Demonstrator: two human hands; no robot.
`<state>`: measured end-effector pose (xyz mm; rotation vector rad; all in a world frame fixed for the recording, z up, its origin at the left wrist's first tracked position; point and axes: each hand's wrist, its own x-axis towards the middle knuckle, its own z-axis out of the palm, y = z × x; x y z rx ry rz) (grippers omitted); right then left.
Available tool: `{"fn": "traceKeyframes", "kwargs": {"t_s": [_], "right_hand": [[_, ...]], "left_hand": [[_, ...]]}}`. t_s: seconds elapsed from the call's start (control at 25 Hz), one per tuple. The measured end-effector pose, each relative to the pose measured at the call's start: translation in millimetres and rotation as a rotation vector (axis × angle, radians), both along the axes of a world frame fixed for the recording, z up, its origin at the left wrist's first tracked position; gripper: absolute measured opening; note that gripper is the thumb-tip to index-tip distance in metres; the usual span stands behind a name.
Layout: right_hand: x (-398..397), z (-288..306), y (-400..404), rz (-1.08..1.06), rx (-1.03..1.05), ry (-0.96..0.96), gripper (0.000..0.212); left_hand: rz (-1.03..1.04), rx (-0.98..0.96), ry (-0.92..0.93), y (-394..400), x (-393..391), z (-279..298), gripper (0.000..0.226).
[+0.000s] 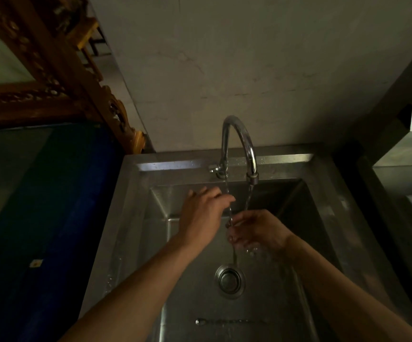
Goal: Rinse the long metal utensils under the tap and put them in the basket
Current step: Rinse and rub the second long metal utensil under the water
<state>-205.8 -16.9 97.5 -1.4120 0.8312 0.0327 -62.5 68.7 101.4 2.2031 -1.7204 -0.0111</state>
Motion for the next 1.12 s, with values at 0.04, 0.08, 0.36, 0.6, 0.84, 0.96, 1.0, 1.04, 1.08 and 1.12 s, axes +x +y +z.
{"fn": "traceKeyframes", "kwargs": {"t_s": [0.04,0.08,0.36,0.6,0.84,0.96,1.0,1.04,1.08,1.12], "right_hand": [[0.8,-1.5,2.7,-0.05,0.029,-0.007,0.008],[1.1,-2.1,5.2,-0.098,0.049,-0.008,0.006],[-7.1,-5.9,4.4,-0.244,-0.083,-0.011,0.011],[-16.9,-0.8,-17.8,-0.377,-0.233,-0.005,0.015],[-0.5,1.0,-14.8,-0.498,0.007,-0.173,0.012],[1.4,-1.6,-14.5,-0.566,0.006,-0.173,0.023],[1.7,-0.3,-15.7,-0.585,0.005,-0.167,0.023],[2.5,1.2,-16.9,-0.601,0.017,-0.175,0.021],[3.5,2.0,-17.6,-0.618,0.037,-0.193,0.02],[5.0,3.5,-17.8,-0.638,0.06,-0.214,0.019]], "left_hand": [[0.056,-0.018,0.283,-2.0,-6.3,-4.0,0.034],[0.114,-0.027,0.577,-4.2,-13.6,-7.5,0.035],[0.373,0.051,1.195,-18.6,-37.1,-17.7,0.014],[0.375,0.072,1.12,-33.6,-38.8,-16.3,0.024],[0.272,0.057,1.02,-23.5,-42.4,-19.6,0.02],[0.253,0.044,0.991,-9.8,-42.4,-22.1,0.017],[0.253,0.044,0.985,-4.3,-41.6,-24.9,0.016],[0.253,0.042,0.974,1.0,-40.1,-27.4,0.016],[0.255,0.039,0.956,5.9,-38.5,-29.6,0.016],[0.254,0.035,0.934,10.1,-36.7,-31.2,0.016]]}}
